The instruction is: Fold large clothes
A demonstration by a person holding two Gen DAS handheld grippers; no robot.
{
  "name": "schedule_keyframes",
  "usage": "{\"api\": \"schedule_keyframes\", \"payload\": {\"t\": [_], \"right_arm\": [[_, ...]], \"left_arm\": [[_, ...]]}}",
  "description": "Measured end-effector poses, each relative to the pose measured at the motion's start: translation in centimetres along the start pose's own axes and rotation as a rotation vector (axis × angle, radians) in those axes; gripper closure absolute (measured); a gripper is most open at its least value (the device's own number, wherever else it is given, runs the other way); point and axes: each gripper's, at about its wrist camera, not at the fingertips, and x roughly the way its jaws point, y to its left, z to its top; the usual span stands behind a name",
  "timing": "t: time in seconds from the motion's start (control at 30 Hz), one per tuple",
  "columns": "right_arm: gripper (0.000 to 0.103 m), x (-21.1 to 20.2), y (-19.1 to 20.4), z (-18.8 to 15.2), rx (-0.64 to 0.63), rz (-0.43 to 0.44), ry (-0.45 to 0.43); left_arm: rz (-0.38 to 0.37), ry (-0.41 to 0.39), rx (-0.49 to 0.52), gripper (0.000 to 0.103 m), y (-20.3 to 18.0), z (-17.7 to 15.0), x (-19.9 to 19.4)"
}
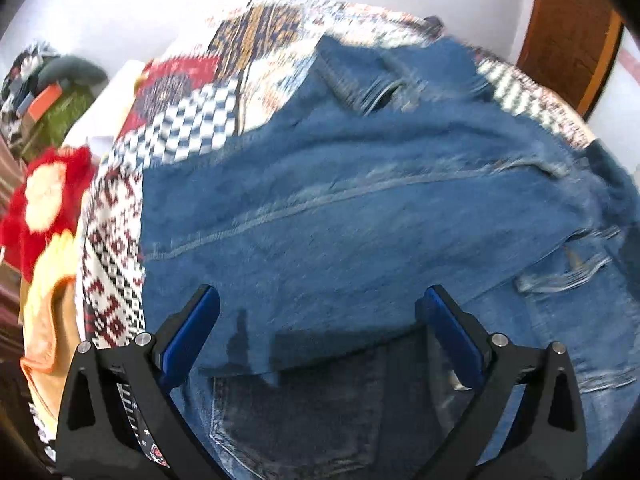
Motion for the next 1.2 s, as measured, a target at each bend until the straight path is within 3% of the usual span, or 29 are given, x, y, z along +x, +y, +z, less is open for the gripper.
{"api": "schedule_keyframes", "payload": {"t": [0.2, 0.4, 0.47, 0.7, 0.9, 1.2], "right_arm": [[0.015, -4.3, -4.8, -0.2, 0.092, -0.039, -0.098], [0.015, -7.1, -9.4, -2.2, 0.18, -0.071, -0.162], [0.015, -7.0, -11.0, -3.4, 0.243, -0.043, -0.153], [0.015, -2.3, -16.0, -9.6, 0.485, 0.098, 0.015], [0.015, 0.4, -19.5, -14.3, 0.75, 0.244, 0.056], [0.013, 3.6, -23.3, -14.5, 0.953, 0.371, 0.062]], "left_arm": [[-0.003, -0.082, 0.056, 0.0, -3.7, 3.0, -3.1], [-0.113, -0.111, 0.075, 0.0, -8.0, 5.6, -4.2], [-0.143, -0.102, 0.093, 0.0, -9.7, 6.4, -4.0], [-0.183, -0.046, 0.173, 0.0, -14.4, 7.1, -1.7], [-0.185, 0.046, 0.206, 0.0, -16.3, 6.7, 2.2], [-0.235, 0.108, 0.127, 0.0, -15.8, 5.5, 4.5]]}}
